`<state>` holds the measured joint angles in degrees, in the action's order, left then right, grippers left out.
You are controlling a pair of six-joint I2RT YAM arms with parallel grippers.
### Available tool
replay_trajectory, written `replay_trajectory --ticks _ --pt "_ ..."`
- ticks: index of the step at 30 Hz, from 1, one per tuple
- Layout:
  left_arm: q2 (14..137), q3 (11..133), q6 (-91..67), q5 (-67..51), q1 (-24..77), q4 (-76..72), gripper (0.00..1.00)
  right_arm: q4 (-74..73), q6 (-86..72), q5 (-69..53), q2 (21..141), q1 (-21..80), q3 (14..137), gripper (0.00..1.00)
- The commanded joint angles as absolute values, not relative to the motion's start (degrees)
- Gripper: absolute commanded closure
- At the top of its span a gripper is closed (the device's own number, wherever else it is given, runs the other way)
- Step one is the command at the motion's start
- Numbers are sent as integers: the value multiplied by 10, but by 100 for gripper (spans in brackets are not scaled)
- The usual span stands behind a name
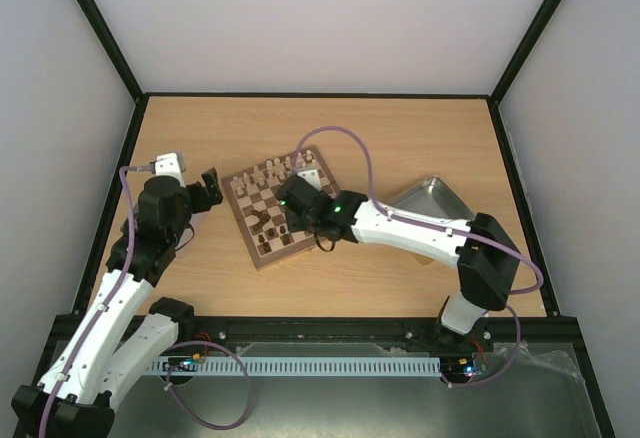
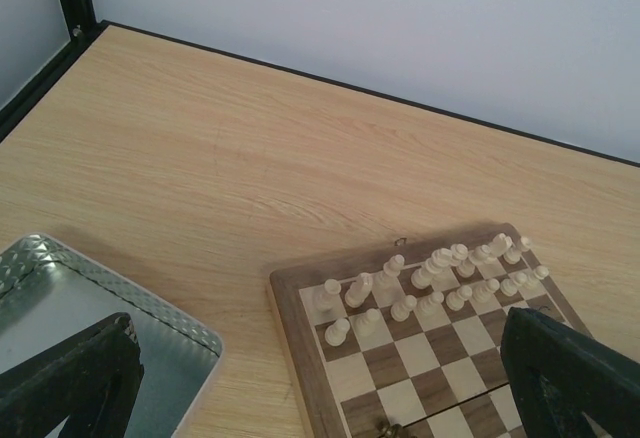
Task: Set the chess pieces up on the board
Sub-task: Place the chess piece on the chessboard, then adjust the chess piece on the chessboard.
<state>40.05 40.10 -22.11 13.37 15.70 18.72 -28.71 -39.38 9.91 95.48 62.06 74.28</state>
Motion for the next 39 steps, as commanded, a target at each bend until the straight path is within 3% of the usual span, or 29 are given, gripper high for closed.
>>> replay_trajectory --ticks 1,12,21,39 --pt "400 391 -218 120 153 173 1 -272 -423 94 920 564 695 63" --pt "449 387 -221 61 153 128 1 -271 -382 13 938 453 668 66" --pt "460 385 -206 40 153 113 1 -278 -350 -2 981 449 679 81" --pt "467 386 -199 43 153 109 1 -260 -344 13 1027 449 689 84"
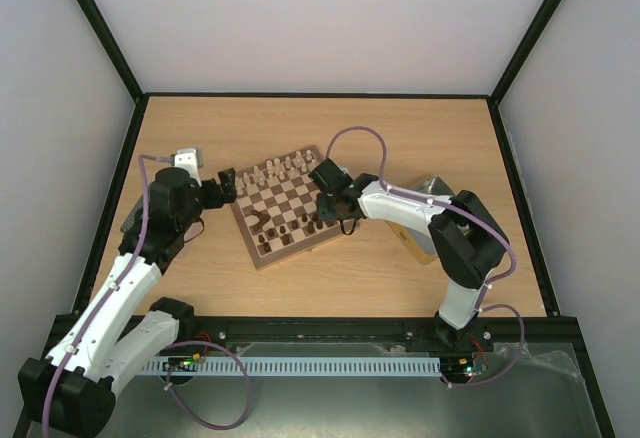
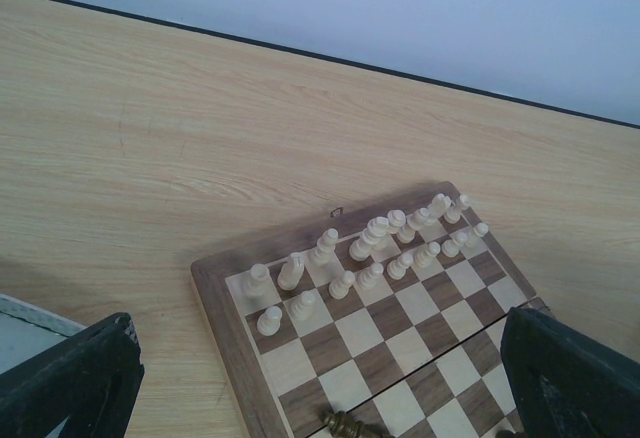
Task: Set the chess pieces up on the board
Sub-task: Adjust the chess piece on the chessboard.
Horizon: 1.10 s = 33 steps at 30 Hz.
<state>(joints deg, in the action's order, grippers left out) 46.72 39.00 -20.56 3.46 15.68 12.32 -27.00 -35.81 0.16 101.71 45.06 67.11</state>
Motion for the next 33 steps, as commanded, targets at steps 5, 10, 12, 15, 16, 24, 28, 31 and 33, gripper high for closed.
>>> replay_trajectory --ticks 5,10,12,15,16,24,28,31,33 --pt "464 384 -199 48 153 110 1 -255 -336 6 1036 449 691 88" --pt "464 385 -199 47 153 111 1 -248 -333 0 1037 448 691 90" --pt "464 383 -200 46 153 111 1 -246 -331 0 1036 448 692 90" --pt "464 383 -200 45 153 112 1 -250 -330 0 1040 449 695 89" --pt "463 383 -199 45 153 112 1 -251 -330 0 1040 449 695 89" --pt "466 382 -201 35 153 114 1 -252 -333 -5 1016 449 706 77" --pt "476 390 -217 26 153 129 1 -257 -337 5 996 449 717 72" --pt "491 398 -238 15 153 150 1 -247 -335 2 984 449 721 70" --pt "500 401 -255 15 153 160 4 -240 -324 -6 984 450 729 70"
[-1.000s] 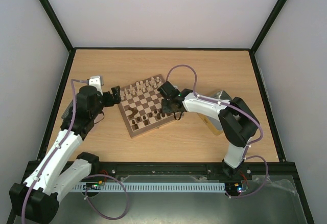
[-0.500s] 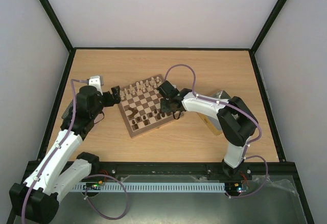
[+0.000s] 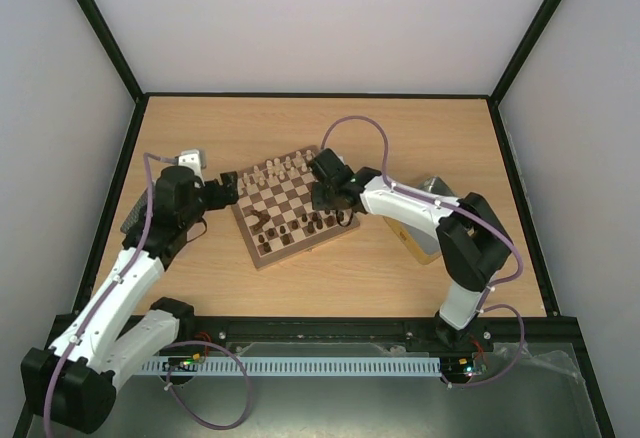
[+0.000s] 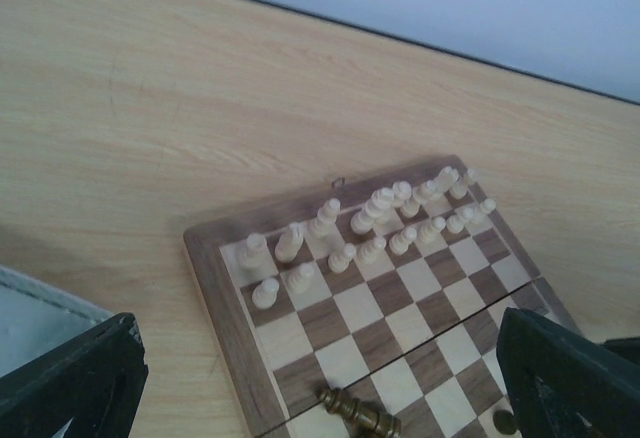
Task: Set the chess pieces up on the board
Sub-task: Adjust the chess piece on the chessboard, then pick up the chess piece from the chessboard.
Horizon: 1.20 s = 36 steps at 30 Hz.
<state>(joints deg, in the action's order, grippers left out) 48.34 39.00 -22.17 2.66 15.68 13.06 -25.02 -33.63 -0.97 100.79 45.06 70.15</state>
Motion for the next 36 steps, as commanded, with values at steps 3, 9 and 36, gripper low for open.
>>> replay_trajectory --ticks 3,9,36 --pt "501 396 -282 23 153 160 6 -241 -300 -16 1003 461 758 70" --pt "500 398 -344 67 150 192 9 -263 -238 -57 1087 512 864 65" --pt "401 321 -439 5 18 212 11 -435 -146 -22 1354 579 1169 67"
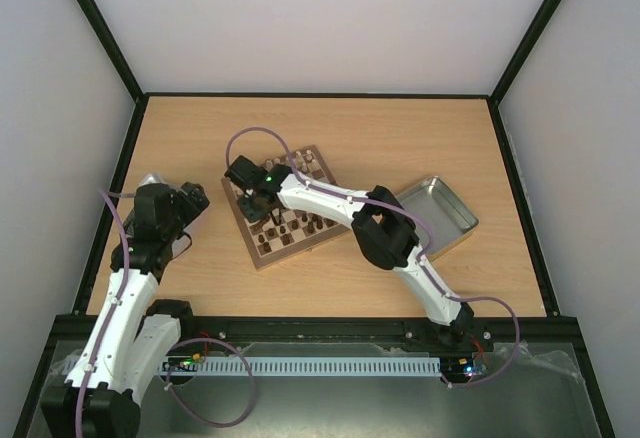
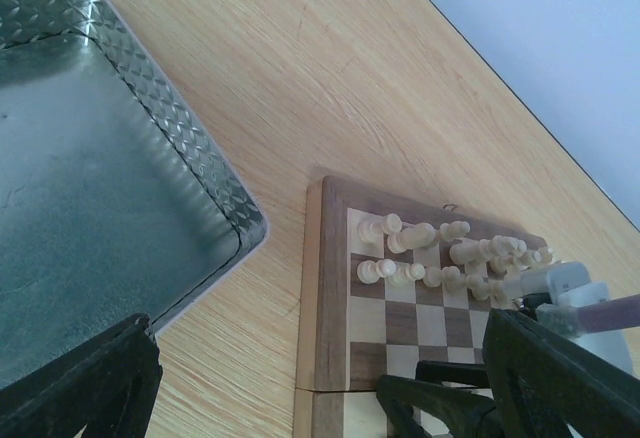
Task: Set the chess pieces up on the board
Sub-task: Pick up the chess piece from the chessboard.
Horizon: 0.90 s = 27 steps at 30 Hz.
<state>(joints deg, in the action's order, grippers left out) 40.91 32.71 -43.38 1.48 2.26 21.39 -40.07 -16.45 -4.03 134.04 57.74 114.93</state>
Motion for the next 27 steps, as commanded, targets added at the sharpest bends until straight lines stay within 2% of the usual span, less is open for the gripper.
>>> replay_trajectory --ticks 1,7,14,27 --pt "401 319 -440 5 18 211 10 -437 -143 -21 1356 579 1170 68" --pt "402 317 -441 -7 18 202 10 -439 -132 -13 1359 579 1168 74" --pt "406 316 -440 -19 18 195 10 -428 -121 15 1355 580 1165 87" --pt "406 295 -441 -66 18 168 10 -347 -135 19 1251 579 1084 89"
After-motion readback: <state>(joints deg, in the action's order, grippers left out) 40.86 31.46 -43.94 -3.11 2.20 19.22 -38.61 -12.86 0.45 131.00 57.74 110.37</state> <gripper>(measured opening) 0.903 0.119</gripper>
